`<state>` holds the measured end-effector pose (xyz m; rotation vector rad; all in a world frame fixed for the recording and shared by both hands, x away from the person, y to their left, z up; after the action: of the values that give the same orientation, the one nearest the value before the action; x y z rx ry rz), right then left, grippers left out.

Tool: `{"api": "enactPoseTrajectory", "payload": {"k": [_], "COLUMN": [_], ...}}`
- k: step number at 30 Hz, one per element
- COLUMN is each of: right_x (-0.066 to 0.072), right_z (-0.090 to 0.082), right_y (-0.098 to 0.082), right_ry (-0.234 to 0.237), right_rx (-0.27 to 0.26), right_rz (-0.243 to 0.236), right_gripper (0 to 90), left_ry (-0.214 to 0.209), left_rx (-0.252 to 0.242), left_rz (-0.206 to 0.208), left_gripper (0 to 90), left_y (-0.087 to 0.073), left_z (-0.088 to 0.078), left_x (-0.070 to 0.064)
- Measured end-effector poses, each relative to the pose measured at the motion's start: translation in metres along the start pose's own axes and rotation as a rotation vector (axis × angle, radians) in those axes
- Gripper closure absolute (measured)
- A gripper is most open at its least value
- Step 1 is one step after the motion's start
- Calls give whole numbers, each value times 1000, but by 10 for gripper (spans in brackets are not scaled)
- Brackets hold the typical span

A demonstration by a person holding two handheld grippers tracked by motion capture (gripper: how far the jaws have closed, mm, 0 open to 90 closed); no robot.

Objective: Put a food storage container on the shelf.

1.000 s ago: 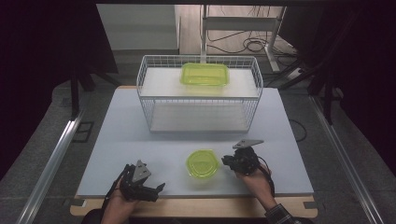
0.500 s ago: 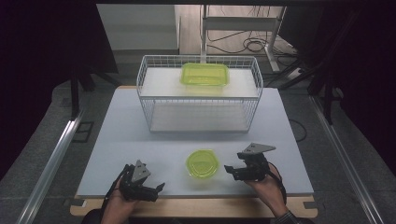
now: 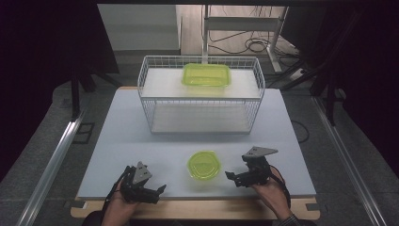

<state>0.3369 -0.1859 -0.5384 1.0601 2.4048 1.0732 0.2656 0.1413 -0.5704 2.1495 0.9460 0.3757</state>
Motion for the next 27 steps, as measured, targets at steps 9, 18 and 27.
{"api": "enactPoseTrajectory", "payload": {"k": [9,18,27], "right_x": [-2,4,7], "right_z": [-4,-5,1], "right_y": [10,26,39], "right_ry": [39,100,131], "right_rx": [-20,-18,12], "right_rz": [55,94,122], "right_gripper": [41,78,294], "left_ry": [0,0,2], "left_rx": [4,9,4], "left_rz": [5,8,2], "left_gripper": [35,34,33], "left_y": [0,0,0], "left_z": [0,0,0], "left_x": [0,0,1]}}
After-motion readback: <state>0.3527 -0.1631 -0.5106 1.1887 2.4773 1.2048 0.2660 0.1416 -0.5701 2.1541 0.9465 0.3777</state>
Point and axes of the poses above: each handheld gripper's, and its own axes: z roughly forward along the jaws, y roughly out of its top, x roughly to its left, the point moved 6 cm from there along z, roughly forward along the jaws, and after that the axes turned 7 degrees about -y, right-handed, at the moved point
